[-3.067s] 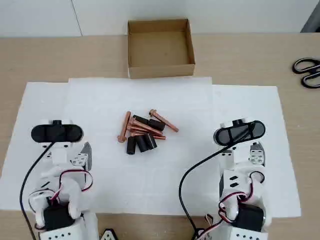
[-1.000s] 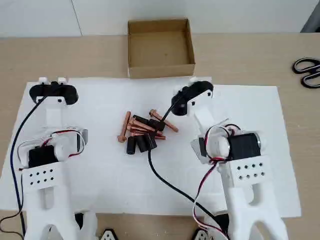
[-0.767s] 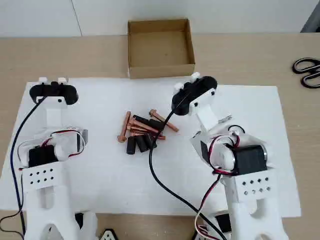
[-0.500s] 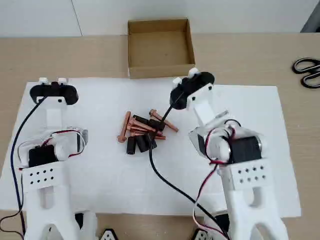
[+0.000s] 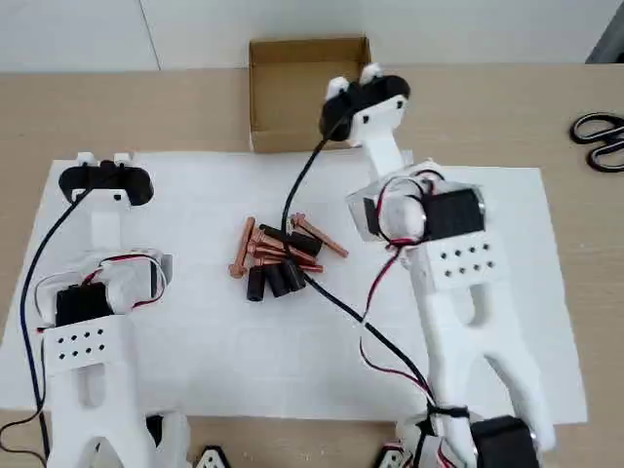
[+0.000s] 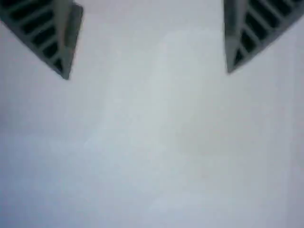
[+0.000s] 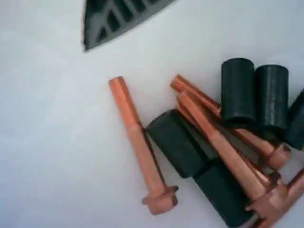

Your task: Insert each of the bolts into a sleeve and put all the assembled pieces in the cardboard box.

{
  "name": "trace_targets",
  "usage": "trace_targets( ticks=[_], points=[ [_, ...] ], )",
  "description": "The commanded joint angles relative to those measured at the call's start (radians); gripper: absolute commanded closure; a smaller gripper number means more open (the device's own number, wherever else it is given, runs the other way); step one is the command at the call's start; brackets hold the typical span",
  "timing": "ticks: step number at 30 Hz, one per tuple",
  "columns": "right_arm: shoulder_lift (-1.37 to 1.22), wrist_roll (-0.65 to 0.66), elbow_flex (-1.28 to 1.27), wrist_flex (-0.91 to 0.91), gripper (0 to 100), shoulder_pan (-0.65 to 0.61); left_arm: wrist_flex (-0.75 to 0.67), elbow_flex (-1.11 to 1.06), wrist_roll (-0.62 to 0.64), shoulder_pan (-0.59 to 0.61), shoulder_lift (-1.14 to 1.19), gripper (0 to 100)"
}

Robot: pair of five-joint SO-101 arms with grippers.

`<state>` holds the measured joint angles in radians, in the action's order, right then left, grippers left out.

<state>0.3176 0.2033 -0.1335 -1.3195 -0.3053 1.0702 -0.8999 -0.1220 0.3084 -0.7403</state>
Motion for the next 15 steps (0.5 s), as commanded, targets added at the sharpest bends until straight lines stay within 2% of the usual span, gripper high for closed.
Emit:
trace_targets(
  ticks=[1, 15],
  points=[
    [-0.064, -0.011, 0.052, 0.01, 82.2, -0.051, 0.002, 0.03, -0.006, 0.003, 0.0, 80],
    [-0.157, -0.011, 0.048, 0.073, 82.2, -0.117, 0.018, 0.002, -0.006, 0.002, 0.0, 80]
  ],
)
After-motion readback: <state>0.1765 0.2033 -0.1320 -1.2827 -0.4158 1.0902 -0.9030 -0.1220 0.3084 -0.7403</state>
